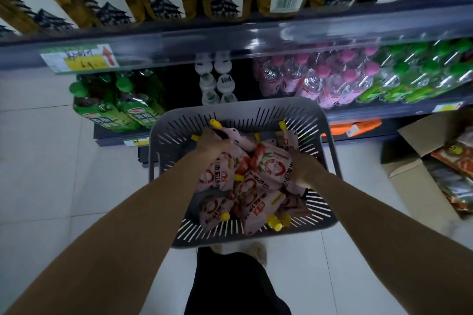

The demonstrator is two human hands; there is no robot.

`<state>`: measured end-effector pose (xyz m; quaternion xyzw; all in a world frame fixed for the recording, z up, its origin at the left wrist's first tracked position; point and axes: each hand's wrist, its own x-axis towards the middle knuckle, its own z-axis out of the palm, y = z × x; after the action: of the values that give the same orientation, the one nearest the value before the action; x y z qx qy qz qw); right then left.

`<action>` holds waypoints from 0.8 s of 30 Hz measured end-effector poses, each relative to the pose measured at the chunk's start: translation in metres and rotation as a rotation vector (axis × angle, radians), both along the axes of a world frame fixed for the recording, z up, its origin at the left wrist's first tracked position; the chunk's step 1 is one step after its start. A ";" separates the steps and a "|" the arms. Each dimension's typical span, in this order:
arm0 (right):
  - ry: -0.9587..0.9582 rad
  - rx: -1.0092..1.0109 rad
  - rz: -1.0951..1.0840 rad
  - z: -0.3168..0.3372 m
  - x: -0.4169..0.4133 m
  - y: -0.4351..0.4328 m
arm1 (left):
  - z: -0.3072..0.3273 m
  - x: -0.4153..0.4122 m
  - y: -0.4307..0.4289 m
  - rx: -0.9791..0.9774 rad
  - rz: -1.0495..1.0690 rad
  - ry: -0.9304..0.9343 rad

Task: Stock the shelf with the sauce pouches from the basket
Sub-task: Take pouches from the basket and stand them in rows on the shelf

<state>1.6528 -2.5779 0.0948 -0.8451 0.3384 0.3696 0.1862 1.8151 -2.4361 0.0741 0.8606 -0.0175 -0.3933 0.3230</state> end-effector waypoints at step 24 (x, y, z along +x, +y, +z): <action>-0.280 0.116 -0.397 0.010 0.012 -0.003 | -0.004 -0.008 -0.034 -0.098 0.331 0.293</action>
<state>1.6653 -2.5812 0.1049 -0.7930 0.4469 0.2237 0.3483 1.8074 -2.4702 0.0704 0.7686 0.1519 -0.4546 0.4238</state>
